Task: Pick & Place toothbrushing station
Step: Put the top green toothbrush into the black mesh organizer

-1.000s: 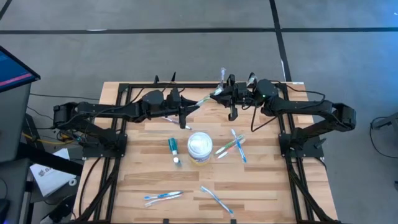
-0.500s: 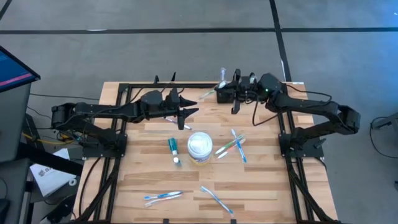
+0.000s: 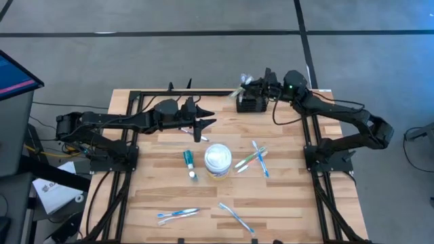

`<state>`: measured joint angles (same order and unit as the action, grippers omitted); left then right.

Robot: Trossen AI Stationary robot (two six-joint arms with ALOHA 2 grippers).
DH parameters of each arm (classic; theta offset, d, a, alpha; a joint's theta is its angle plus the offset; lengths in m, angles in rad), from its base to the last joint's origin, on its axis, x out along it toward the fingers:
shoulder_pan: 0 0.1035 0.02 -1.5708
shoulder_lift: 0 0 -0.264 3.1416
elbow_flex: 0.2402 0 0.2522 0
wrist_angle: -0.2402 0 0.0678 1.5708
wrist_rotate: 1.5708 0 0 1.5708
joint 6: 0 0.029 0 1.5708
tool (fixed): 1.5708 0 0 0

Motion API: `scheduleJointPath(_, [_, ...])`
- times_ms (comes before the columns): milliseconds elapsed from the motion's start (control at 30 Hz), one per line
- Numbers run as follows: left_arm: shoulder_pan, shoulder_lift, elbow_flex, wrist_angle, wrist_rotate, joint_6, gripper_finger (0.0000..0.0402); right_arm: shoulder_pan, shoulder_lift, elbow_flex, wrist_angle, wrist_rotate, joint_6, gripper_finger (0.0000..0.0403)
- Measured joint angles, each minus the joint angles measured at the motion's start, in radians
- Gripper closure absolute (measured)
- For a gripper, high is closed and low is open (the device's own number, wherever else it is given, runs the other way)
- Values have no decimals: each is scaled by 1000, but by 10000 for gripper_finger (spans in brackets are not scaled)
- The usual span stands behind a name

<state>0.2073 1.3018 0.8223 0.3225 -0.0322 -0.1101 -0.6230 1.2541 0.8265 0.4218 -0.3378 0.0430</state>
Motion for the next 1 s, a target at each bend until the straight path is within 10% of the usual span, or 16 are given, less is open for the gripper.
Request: scheduleJointPath(1000, [0, 0, 0, -1, 2, 0, 271, -138, 10, 57, -252, 55, -67, 398])
